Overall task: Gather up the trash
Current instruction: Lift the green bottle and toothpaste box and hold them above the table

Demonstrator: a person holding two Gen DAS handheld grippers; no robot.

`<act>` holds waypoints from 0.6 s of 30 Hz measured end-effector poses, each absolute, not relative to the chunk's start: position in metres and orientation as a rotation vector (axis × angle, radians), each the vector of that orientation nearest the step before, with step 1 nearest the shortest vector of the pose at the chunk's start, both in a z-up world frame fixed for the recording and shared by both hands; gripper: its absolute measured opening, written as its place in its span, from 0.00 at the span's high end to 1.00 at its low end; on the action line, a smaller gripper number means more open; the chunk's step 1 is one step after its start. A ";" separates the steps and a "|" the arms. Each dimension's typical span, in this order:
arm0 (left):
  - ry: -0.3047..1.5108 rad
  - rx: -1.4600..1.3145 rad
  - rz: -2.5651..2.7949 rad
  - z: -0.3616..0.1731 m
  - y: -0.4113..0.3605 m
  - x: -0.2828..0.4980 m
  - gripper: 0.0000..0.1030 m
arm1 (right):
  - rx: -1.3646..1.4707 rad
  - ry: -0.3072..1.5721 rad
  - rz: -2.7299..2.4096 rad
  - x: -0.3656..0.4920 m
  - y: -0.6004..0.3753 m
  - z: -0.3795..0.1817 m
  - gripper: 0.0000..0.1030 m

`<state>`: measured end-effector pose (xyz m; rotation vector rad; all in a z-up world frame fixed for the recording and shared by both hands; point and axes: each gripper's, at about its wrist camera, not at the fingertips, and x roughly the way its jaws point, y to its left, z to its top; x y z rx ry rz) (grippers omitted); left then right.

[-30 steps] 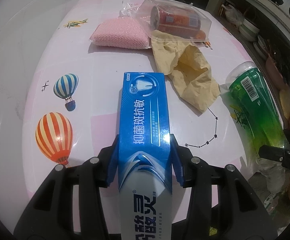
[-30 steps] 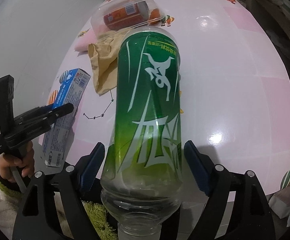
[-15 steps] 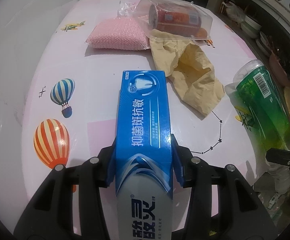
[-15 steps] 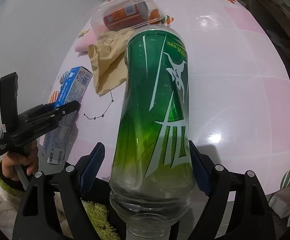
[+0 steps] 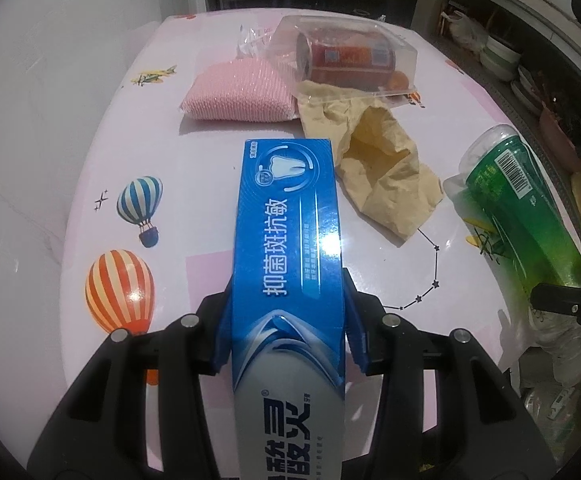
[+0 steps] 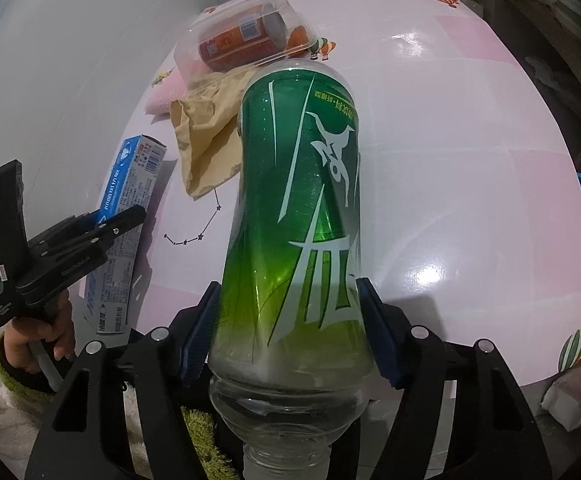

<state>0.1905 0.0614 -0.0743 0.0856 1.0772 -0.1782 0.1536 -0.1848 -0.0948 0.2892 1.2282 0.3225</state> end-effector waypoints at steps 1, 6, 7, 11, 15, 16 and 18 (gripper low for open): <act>1.074 0.086 -0.178 -0.073 0.061 0.190 0.57 | 0.289 1.227 0.322 0.153 -0.184 -0.095 0.36; 1.057 0.092 -0.175 -0.069 0.062 0.187 0.57 | 0.296 1.217 0.318 0.153 -0.185 -0.094 0.36; 1.054 0.091 -0.175 -0.068 0.062 0.187 0.57 | 0.297 1.216 0.318 0.152 -0.185 -0.094 0.37; 1.042 0.095 -0.173 -0.064 0.062 0.185 0.57 | 0.294 1.211 0.315 0.150 -0.186 -0.093 0.37; 1.033 0.095 -0.173 -0.060 0.061 0.181 0.57 | 0.294 1.204 0.317 0.149 -0.186 -0.093 0.37; 1.031 0.096 -0.173 -0.059 0.061 0.181 0.57 | 0.294 1.203 0.317 0.149 -0.186 -0.092 0.37; 1.026 0.098 -0.173 -0.058 0.060 0.180 0.57 | 0.295 1.200 0.318 0.149 -0.187 -0.092 0.37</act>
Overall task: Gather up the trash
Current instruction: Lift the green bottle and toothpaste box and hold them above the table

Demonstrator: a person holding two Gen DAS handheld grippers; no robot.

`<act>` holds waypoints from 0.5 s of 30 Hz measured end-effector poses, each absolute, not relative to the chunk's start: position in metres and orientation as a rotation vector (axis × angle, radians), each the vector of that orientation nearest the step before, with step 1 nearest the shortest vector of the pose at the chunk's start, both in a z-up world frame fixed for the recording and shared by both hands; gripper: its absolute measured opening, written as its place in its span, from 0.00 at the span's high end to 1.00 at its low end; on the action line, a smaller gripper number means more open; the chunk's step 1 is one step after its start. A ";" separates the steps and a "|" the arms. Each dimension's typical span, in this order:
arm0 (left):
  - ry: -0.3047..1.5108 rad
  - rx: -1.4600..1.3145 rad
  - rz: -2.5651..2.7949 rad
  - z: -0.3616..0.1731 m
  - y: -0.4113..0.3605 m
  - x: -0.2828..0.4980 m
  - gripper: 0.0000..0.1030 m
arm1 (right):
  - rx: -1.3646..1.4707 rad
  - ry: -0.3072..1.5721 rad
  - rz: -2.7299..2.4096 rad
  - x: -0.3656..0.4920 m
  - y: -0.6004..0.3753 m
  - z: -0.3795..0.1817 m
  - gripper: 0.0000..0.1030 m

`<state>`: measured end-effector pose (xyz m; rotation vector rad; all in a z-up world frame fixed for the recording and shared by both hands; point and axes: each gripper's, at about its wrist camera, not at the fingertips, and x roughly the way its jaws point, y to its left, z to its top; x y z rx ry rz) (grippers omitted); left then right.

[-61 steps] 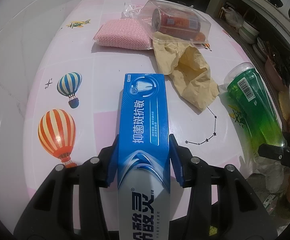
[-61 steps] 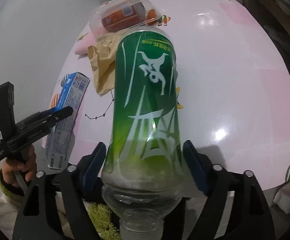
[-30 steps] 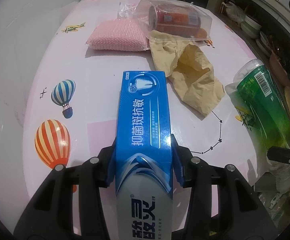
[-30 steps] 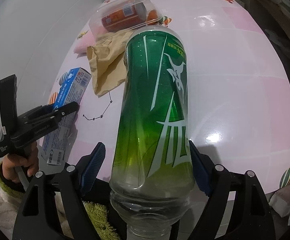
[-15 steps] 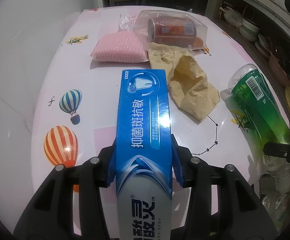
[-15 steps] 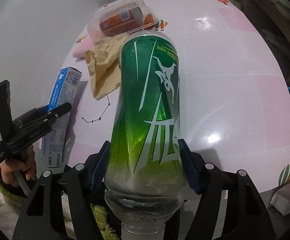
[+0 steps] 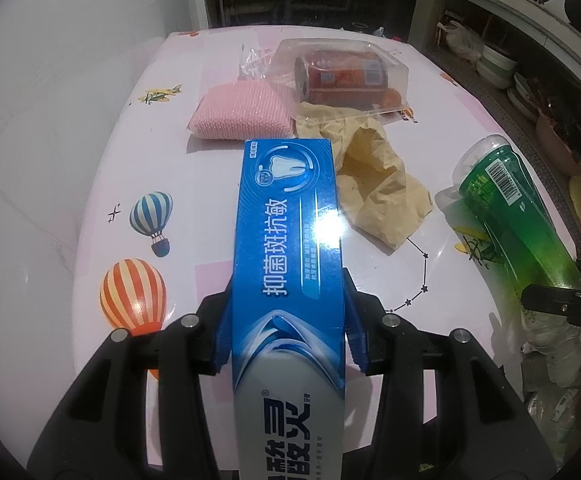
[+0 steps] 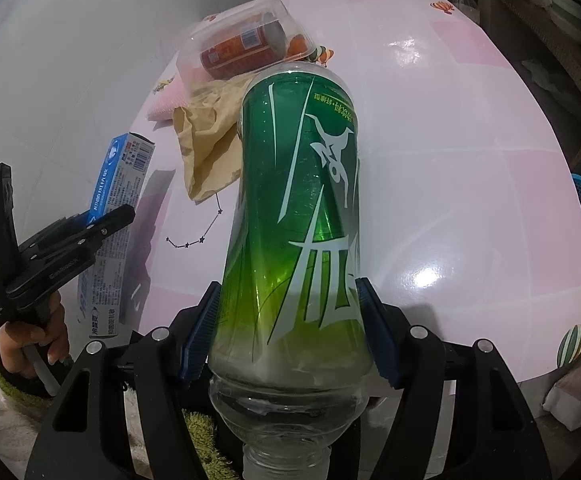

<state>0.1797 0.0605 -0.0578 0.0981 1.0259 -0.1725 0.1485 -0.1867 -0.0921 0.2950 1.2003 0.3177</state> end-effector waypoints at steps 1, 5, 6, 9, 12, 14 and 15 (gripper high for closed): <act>1.023 0.100 -0.172 -0.057 0.060 0.179 0.57 | 0.295 1.199 0.318 0.148 -0.187 -0.092 0.37; 1.014 0.103 -0.169 -0.054 0.061 0.178 0.57 | 0.295 1.193 0.319 0.147 -0.187 -0.091 0.37; 1.013 0.104 -0.168 -0.053 0.062 0.177 0.57 | 0.296 1.191 0.320 0.146 -0.188 -0.090 0.37; 1.008 0.109 -0.165 -0.052 0.061 0.177 0.57 | 0.298 1.184 0.322 0.146 -0.188 -0.089 0.37; 1.013 0.107 -0.166 -0.049 0.062 0.179 0.57 | 0.315 1.183 0.329 0.147 -0.189 -0.088 0.37; 1.006 0.108 -0.165 -0.046 0.062 0.179 0.57 | 0.314 1.176 0.335 0.147 -0.189 -0.086 0.37; 1.003 0.106 -0.164 -0.045 0.063 0.178 0.58 | 0.314 1.172 0.336 0.147 -0.189 -0.085 0.37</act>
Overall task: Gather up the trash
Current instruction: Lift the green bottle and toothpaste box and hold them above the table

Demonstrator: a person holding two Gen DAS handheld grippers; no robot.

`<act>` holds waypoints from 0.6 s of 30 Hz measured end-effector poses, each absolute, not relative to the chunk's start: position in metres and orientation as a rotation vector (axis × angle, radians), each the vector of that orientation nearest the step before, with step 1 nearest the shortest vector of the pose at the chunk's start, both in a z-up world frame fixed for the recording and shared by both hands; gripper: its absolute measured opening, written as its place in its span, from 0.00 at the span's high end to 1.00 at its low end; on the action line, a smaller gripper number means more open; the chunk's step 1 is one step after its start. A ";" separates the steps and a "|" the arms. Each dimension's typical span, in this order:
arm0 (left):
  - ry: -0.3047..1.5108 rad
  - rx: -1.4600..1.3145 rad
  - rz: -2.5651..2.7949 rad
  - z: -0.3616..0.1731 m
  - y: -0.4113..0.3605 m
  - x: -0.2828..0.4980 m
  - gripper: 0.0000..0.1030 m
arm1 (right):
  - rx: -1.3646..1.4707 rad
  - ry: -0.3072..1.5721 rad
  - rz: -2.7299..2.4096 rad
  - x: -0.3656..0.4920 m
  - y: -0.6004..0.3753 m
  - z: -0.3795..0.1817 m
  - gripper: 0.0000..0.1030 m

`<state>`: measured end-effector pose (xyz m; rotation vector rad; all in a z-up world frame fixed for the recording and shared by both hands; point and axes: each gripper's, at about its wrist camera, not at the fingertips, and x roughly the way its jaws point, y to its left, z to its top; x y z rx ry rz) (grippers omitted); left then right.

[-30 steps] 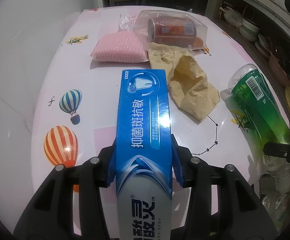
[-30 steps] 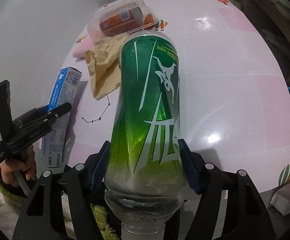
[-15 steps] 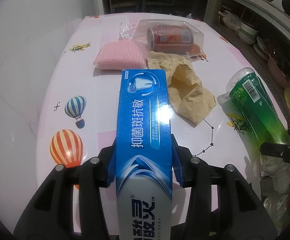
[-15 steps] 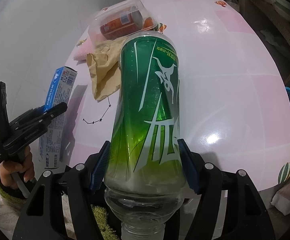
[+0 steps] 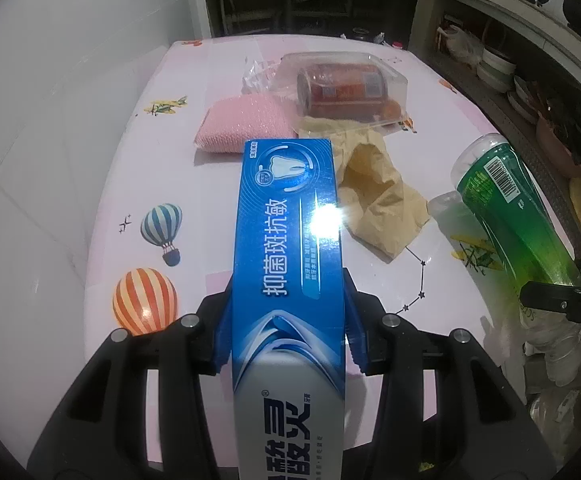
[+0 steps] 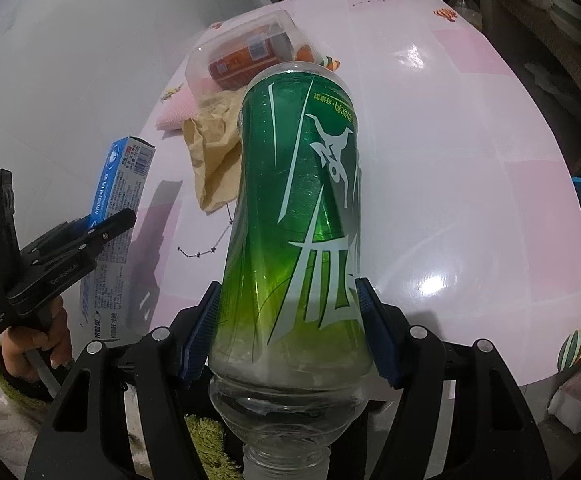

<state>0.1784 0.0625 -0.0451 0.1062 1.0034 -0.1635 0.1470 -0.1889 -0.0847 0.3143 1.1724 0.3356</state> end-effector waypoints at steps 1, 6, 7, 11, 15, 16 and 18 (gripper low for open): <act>1.002 0.104 -0.161 -0.044 0.063 0.178 0.58 | 0.315 1.169 0.337 0.146 -0.190 -0.084 0.37; 1.000 0.103 -0.149 -0.041 0.066 0.176 0.58 | 0.325 1.162 0.340 0.147 -0.189 -0.081 0.37; 0.999 0.104 -0.147 -0.041 0.067 0.176 0.58 | 0.326 1.160 0.340 0.146 -0.190 -0.081 0.37; 0.985 0.106 -0.139 -0.035 0.069 0.174 0.58 | 0.333 1.151 0.340 0.145 -0.192 -0.079 0.37; 0.964 0.106 -0.141 -0.029 0.070 0.171 0.58 | 0.341 1.139 0.336 0.142 -0.196 -0.076 0.37; 0.962 0.105 -0.141 -0.028 0.070 0.170 0.58 | 0.343 1.137 0.334 0.142 -0.196 -0.075 0.37; 0.951 0.102 -0.145 -0.024 0.070 0.169 0.58 | 0.346 1.132 0.332 0.140 -0.196 -0.073 0.37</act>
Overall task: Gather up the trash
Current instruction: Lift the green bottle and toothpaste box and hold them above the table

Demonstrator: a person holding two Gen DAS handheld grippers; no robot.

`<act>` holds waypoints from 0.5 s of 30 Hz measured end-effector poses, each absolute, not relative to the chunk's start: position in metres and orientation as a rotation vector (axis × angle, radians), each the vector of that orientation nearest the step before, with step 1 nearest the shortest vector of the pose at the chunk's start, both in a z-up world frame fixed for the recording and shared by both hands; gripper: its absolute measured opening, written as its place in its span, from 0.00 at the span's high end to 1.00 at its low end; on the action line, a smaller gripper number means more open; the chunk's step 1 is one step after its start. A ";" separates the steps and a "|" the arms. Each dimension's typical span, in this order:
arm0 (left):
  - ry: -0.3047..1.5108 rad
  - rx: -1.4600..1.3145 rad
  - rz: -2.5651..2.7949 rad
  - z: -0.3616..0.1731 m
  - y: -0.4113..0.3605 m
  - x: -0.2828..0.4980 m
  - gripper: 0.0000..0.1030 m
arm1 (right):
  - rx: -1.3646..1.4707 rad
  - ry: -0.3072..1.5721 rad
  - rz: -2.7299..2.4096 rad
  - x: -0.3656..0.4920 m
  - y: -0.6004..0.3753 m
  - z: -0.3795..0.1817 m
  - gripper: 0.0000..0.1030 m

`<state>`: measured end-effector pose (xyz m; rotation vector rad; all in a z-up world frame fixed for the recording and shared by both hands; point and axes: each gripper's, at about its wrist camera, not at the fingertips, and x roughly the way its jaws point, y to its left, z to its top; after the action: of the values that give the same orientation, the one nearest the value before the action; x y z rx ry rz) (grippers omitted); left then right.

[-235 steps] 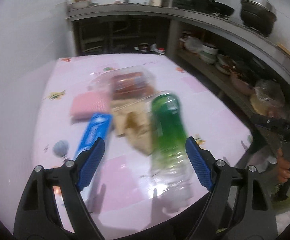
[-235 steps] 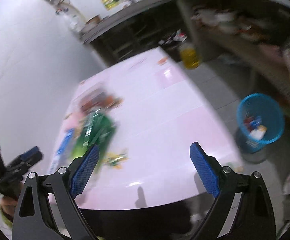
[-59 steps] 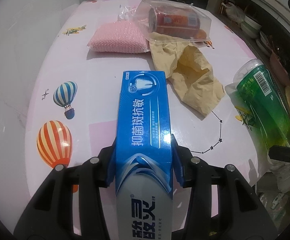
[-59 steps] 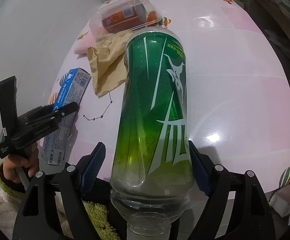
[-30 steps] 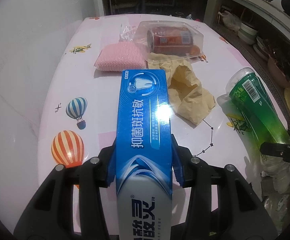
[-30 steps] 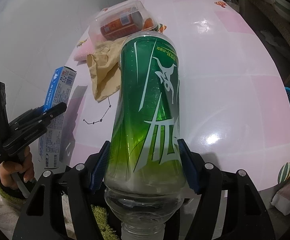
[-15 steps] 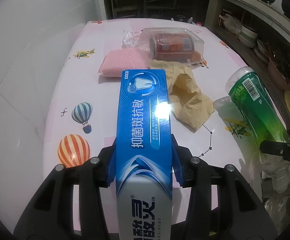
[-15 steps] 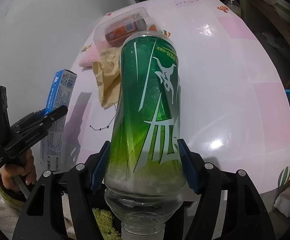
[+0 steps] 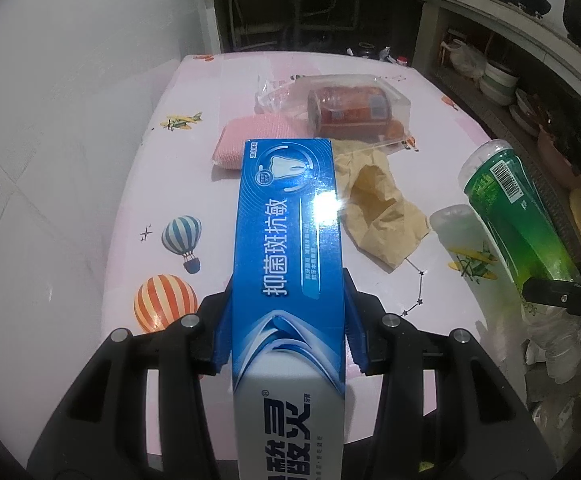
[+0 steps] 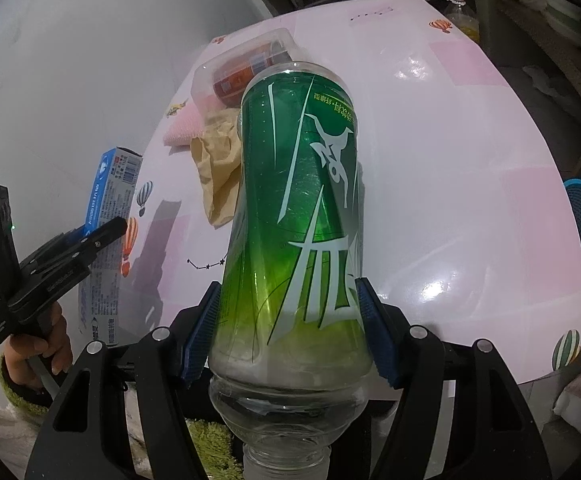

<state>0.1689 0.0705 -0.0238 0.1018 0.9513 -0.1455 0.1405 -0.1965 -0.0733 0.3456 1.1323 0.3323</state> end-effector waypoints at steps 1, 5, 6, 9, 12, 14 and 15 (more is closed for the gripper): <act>0.948 0.103 -0.146 -0.022 0.070 0.169 0.58 | 0.347 1.128 0.330 0.140 -0.197 -0.072 0.37; 0.918 0.098 -0.153 -0.011 0.070 0.167 0.58 | 0.356 1.110 0.322 0.136 -0.200 -0.066 0.37; 0.912 0.099 -0.155 -0.009 0.070 0.167 0.58 | 0.358 1.106 0.319 0.135 -0.202 -0.065 0.37; 0.892 0.096 -0.167 -0.002 0.068 0.166 0.58 | 0.368 1.096 0.308 0.132 -0.205 -0.063 0.37; 0.873 0.095 -0.180 0.004 0.065 0.166 0.58 | 0.380 1.087 0.300 0.131 -0.210 -0.063 0.37; 0.863 0.096 -0.191 0.007 0.062 0.166 0.58 | 0.391 1.082 0.293 0.129 -0.213 -0.063 0.37; 0.861 0.095 -0.196 0.008 0.060 0.166 0.58 | 0.400 1.077 0.291 0.127 -0.215 -0.062 0.37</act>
<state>0.1656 0.0603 0.0084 0.0947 0.8614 -0.1956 0.1274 -0.2148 -0.0624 0.3995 1.0774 0.2905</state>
